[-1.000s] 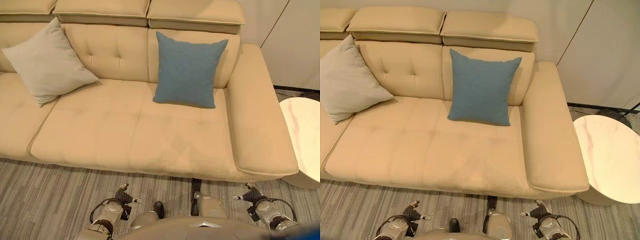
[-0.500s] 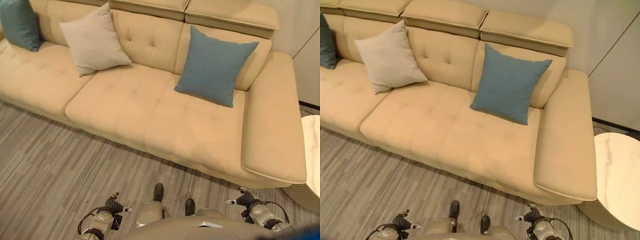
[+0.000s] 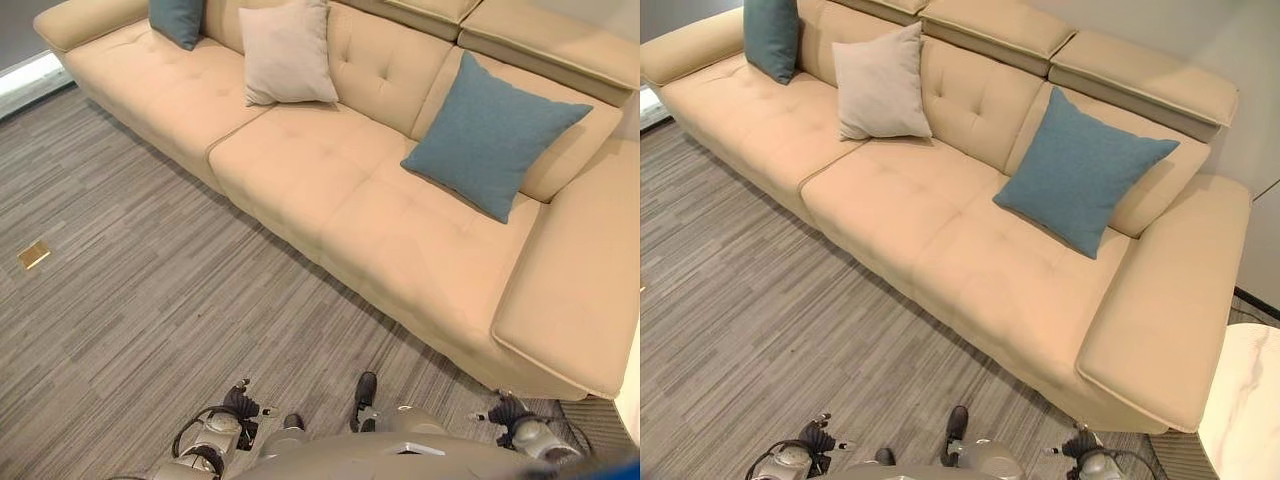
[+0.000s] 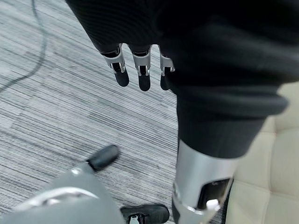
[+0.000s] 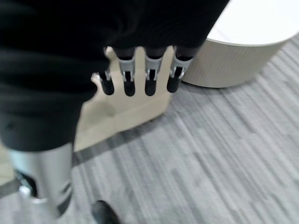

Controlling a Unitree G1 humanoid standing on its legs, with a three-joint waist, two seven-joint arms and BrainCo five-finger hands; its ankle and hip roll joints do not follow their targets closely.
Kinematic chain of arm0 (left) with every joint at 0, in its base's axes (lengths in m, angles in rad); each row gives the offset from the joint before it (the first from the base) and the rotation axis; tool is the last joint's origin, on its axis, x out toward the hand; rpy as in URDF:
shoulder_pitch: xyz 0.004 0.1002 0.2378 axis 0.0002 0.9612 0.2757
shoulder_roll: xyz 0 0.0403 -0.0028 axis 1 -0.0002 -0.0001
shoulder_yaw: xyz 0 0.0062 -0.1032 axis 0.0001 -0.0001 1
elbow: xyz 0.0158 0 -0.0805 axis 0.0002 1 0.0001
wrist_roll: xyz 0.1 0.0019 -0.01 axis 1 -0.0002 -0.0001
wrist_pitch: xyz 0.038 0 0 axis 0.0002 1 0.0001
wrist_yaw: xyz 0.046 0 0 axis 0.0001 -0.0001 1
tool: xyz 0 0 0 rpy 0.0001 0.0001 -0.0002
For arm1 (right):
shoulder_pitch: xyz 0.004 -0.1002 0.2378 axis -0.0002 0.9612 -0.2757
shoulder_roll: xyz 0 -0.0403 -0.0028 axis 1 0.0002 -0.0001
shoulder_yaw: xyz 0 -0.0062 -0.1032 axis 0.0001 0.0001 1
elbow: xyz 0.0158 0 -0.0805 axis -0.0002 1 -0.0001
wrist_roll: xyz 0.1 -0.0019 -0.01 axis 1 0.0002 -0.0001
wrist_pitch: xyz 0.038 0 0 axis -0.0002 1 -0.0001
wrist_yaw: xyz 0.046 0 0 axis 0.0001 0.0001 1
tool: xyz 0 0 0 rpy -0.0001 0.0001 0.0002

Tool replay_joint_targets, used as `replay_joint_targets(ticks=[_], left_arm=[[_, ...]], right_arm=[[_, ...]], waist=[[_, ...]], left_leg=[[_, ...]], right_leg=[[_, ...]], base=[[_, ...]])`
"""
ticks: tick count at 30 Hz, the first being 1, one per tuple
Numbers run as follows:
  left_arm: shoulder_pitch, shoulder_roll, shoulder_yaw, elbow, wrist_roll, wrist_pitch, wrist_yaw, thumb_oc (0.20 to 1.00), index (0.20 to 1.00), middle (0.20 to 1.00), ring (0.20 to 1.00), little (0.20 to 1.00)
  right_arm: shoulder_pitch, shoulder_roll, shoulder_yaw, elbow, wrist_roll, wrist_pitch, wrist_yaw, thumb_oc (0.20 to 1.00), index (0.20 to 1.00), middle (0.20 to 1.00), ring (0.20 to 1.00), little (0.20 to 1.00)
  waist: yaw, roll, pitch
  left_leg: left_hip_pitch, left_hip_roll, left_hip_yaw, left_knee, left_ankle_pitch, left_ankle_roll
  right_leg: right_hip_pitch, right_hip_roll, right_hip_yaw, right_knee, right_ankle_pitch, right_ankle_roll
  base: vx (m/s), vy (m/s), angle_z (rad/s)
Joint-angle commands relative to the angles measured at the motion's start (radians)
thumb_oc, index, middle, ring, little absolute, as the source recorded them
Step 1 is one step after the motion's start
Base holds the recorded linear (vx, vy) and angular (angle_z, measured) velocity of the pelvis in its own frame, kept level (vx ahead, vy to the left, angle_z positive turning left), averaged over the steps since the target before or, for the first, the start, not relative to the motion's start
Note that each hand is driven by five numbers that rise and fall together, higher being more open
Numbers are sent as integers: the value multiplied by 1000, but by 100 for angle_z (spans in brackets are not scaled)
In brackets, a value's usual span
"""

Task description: Pick up all the scattered cushions and arrange them neatly on the sofa.

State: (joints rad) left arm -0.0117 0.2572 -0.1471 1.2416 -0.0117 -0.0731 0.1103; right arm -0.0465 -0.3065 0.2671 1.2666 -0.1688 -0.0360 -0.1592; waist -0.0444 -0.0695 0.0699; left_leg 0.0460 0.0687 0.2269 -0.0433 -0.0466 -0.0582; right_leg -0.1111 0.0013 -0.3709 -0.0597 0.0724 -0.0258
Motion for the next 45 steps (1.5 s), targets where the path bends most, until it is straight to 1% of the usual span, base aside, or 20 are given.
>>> replay_joint_targets(ticks=[1,5,7,9,11,12,15,16,17,19,20,22,25,30,32,33,35,39,42,45], left_arm=[[6,60,41,4,-13,-4,9,1000,1000,1000,1000,1000],[9,95,71,13,-10,-5,19,1000,1000,1000,1000,1000],[8,103,75,13,-22,-10,22,1000,1000,1000,1000,1000],[5,100,74,14,-29,-12,25,1000,1000,1000,1000,1000],[-3,101,75,14,-35,-15,29,1000,1000,1000,1000,1000],[-12,102,64,14,-35,-21,33,1000,1000,1000,1000,1000],[-8,97,53,23,-23,-18,31,1000,1000,1000,1000,1000],[-1,88,43,29,-16,-15,32,1000,1000,1000,1000,1000],[6,85,41,28,-12,-14,33,1000,1000,1000,1000,1000],[2,81,36,21,-12,-12,42,1000,1000,1000,1000,1000],[3,80,35,13,-12,-10,47,1000,1000,1000,1000,1000],[16,93,47,25,2,-6,49,1000,1000,1000,1000,1000],[14,106,62,27,-14,-8,55,1000,1000,1000,1000,1000],[36,116,99,55,-23,2,52,1000,1000,1000,1000,1000],[42,95,83,31,-17,-2,71,1000,1000,1000,1000,1000],[49,87,86,25,-22,4,75,1000,1000,1000,1000,1000],[54,79,79,26,-23,2,81,1000,1000,1000,1000,1000],[66,65,59,25,-15,-1,78,1000,1000,1000,1000,1000],[56,52,37,31,15,-4,80,1000,1000,1000,1000,1000],[59,30,1,32,58,-7,73,1000,1000,1000,1000,1000]], right_arm=[[-39,8,23,-5,-4,5,-7,1000,1000,1000,1000,1000],[-59,32,50,-27,-27,1,-5,1000,1000,1000,1000,1000],[-54,32,52,-14,-38,2,-4,1000,1000,1000,1000,1000],[-57,31,55,-4,-43,3,-7,1000,1000,1000,1000,1000],[-56,29,57,-2,-45,5,-6,1000,1000,1000,1000,1000],[-42,26,48,-5,-36,3,-10,1000,1000,1000,1000,1000],[-20,25,32,1,-24,7,-11,1000,1000,1000,1000,1000],[3,27,16,2,-5,5,-13,1000,1000,1000,1000,1000],[7,20,14,-4,2,5,-12,1000,1000,1000,1000,1000],[1,12,14,-13,4,3,-18,1000,1000,1000,1000,1000],[-8,11,21,-14,1,6,-24,1000,1000,1000,1000,1000],[-19,18,27,-11,-3,8,-25,1000,1000,1000,1000,1000],[-24,22,25,-3,-4,16,-30,1000,1000,1000,1000,1000],[-22,44,7,12,-3,16,-28,1000,1000,1000,1000,1000],[-23,56,11,2,-1,17,-25,1000,1000,1000,1000,1000],[-28,62,11,-4,3,16,-30,1000,1000,1000,1000,1000],[-29,71,12,-15,10,10,-31,1000,1000,1000,1000,1000],[-28,71,22,-20,7,5,-34,1000,1000,1000,1000,1000],[-25,63,27,-24,-9,6,-34,1000,1000,1000,1000,1000],[12,61,20,-6,-10,12,-35,1000,1000,1000,1000,1000]], waist=[[-1,-37,-5],[27,-52,14],[22,-49,18],[15,-45,24],[9,-44,36],[-3,-44,50],[-15,-45,44],[-37,-45,34],[-51,-48,28],[-54,-60,39],[-51,-68,45],[-35,-66,32],[-13,-58,26],[0,-63,-6],[4,-67,2],[7,-64,18],[9,-56,30],[-4,-51,37],[-41,-59,58],[-66,-70,62]], left_leg=[[-81,-51,-38,64,-44,21],[-89,-87,-79,57,-46,56],[-62,-109,-127,30,-39,65],[-46,-120,-163,17,-34,67],[-38,-129,-193,19,-35,66],[-32,-143,-246,29,-42,61],[-23,-153,-279,28,-55,51],[-21,-152,-296,59,-81,38],[-33,-154,-286,127,-114,25],[-109,-140,-213,276,-100,-10],[-165,-80,-112,303,-113,-7],[-192,-32,-69,215,-63,0],[-236,-2,-63,146,24,-16],[-166,-42,-71,99,2,18],[-151,-57,-76,97,-9,41],[-136,-62,-89,89,-11,56],[-113,-64,-90,75,-20,63],[-61,-82,-113,47,-34,62],[-6,-124,-143,39,-67,59],[19,-149,-183,80,-119,54]], right_leg=[[46,-109,137,61,-85,149],[1,-124,184,170,-99,164],[-30,-64,255,196,-104,156],[-60,-32,278,179,-89,156],[-89,-19,275,177,-79,159],[-110,-9,277,185,-80,162],[-84,-15,268,167,-83,153],[-50,-22,259,145,-91,142],[-21,-23,257,127,-96,133],[22,-45,250,102,-100,126],[42,-63,239,87,-107,129],[62,-61,235,69,-114,136],[96,-54,242,60,-140,133],[101,-80,273,138,-148,159],[64,-94,282,247,-125,175],[17,-96,287,350,-90,180],[-24,-97,272,415,-85,177],[-79,-63,234,337,-97,158],[-142,-32,201,161,-36,179],[-119,-18,239,126,-23,178]], base=[[-49,239,5],[-9,199,10],[142,141,26],[170,50,71],[186,-3,79],[219,-48,83],[237,-106,151],[403,-210,183],[412,-189,114],[179,-43,135],[85,31,75],[187,73,7],[224,144,-38],[249,285,-41],[115,221,-25],[114,219,-3],[108,166,33],[235,110,37],[317,93,12],[344,8,77]])
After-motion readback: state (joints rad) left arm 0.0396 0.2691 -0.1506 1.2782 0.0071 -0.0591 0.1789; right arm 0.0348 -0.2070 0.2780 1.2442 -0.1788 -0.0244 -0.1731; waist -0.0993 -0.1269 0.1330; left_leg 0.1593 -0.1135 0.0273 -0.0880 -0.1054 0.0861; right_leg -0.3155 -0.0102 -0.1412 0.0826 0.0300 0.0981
